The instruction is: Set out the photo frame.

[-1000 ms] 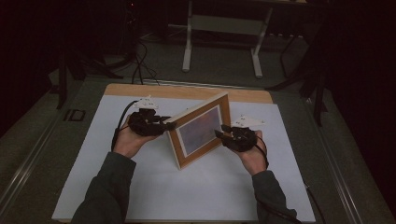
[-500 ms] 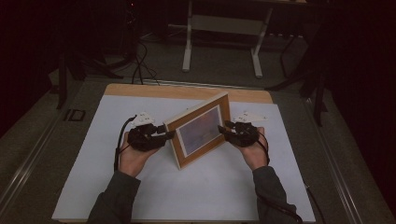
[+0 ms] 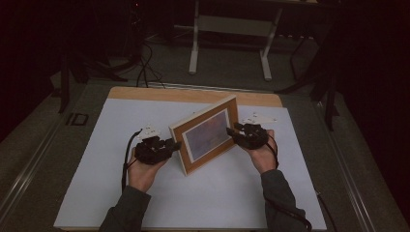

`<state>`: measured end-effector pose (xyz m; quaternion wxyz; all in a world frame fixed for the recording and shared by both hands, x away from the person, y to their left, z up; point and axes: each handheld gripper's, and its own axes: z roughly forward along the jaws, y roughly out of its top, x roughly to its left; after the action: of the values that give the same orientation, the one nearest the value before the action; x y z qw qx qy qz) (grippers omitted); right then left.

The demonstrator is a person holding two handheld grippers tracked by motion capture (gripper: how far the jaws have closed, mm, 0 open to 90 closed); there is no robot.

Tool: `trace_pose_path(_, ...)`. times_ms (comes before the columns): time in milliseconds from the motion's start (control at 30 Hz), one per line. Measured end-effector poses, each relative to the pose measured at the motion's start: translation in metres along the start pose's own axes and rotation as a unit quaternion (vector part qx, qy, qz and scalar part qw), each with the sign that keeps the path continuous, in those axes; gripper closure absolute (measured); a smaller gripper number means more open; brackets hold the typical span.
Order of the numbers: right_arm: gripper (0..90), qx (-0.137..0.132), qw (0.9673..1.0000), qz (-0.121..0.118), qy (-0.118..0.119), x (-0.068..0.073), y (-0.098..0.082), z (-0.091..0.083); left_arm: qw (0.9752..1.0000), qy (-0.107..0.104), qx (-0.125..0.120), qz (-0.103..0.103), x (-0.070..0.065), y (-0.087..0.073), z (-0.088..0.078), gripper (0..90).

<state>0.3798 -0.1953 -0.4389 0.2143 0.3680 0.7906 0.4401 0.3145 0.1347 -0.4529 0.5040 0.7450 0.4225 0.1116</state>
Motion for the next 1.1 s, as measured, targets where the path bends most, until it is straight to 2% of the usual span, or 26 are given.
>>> trace_pose_path(200, 59.5, 0.001, 1.0000, -0.003, -0.007, -0.004, 0.001, -0.001, 0.9997, -0.001, 0.021, 0.010, 0.011, 0.007, -0.004, 70.8)
trace_pose_path(400, 59.5, 0.005, 0.9998, -0.006, -0.019, -0.009, 0.001, -0.002, 0.9987, 0.000, 0.041, 0.029, 0.027, 0.016, -0.008, 70.5)
trace_pose_path(467, 59.5, 0.007, 0.9998, -0.006, -0.020, -0.011, 0.002, -0.001, 0.9984, 0.008, 0.044, 0.034, 0.032, 0.018, -0.009, 70.2)
trace_pose_path(600, 59.2, 0.011, 0.9996, -0.009, -0.023, -0.013, 0.002, 0.002, 0.9982, 0.032, 0.040, 0.031, 0.041, 0.021, -0.012, 69.9)
trace_pose_path(767, 56.6, 0.014, 0.9998, -0.005, -0.017, -0.015, 0.004, 0.010, 0.9990, 0.035, 0.023, 0.014, 0.054, 0.020, -0.015, 70.5)
trace_pose_path(967, 51.3, 0.007, 1.0000, 0.004, 0.004, -0.015, 0.011, 0.020, 0.9989, 0.041, 0.020, 0.016, 0.052, 0.019, -0.014, 70.1)
trace_pose_path(1100, 43.1, -0.001, 0.9997, 0.014, 0.020, -0.017, 0.016, 0.024, 0.9987, 0.044, 0.019, 0.016, 0.051, 0.019, -0.014, 70.0)
